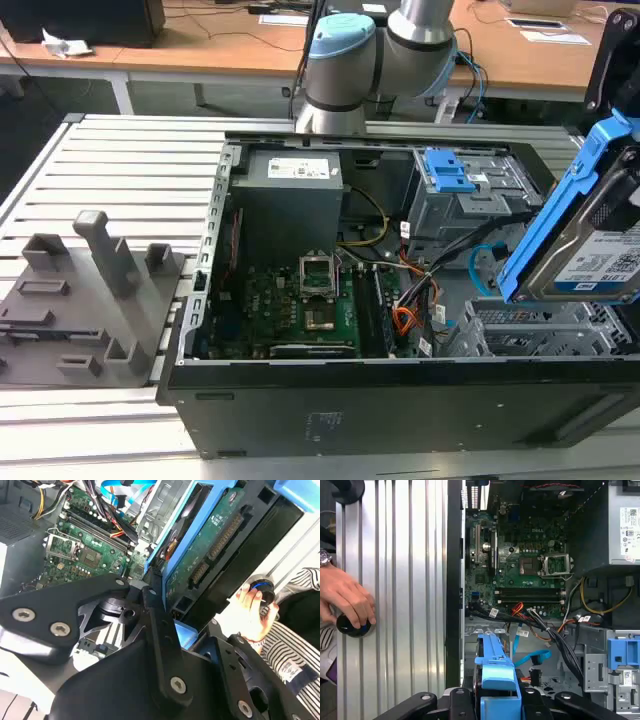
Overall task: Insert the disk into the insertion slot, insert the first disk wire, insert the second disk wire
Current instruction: 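Insert the disk into the insertion slot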
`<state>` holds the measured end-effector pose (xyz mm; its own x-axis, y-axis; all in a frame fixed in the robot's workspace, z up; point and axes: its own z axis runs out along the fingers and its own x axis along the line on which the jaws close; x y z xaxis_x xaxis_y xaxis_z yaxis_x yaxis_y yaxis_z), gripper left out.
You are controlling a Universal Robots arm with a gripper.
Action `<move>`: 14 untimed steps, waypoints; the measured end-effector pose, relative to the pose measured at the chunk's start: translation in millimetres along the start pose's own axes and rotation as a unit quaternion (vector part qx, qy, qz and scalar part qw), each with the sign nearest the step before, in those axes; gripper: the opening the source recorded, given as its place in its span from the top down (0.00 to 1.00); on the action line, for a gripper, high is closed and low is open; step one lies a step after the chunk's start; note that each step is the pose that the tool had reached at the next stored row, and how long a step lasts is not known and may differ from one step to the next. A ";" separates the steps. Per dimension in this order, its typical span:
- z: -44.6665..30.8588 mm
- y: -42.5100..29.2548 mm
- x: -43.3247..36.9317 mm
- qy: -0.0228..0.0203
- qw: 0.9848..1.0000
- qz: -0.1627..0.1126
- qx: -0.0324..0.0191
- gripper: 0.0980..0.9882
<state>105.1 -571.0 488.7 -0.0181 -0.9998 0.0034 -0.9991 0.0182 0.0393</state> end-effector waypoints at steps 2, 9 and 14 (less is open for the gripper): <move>5.8 -0.2 0.0 0.000 1.000 0.000 0.000 0.70; 12.8 -0.5 -0.1 0.000 1.000 0.000 0.000 0.70; 20.0 -0.8 -0.1 0.000 1.000 0.000 0.000 0.70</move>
<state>105.1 -570.9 468.7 -0.0181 -0.9998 0.0033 -0.9991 0.0182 0.0393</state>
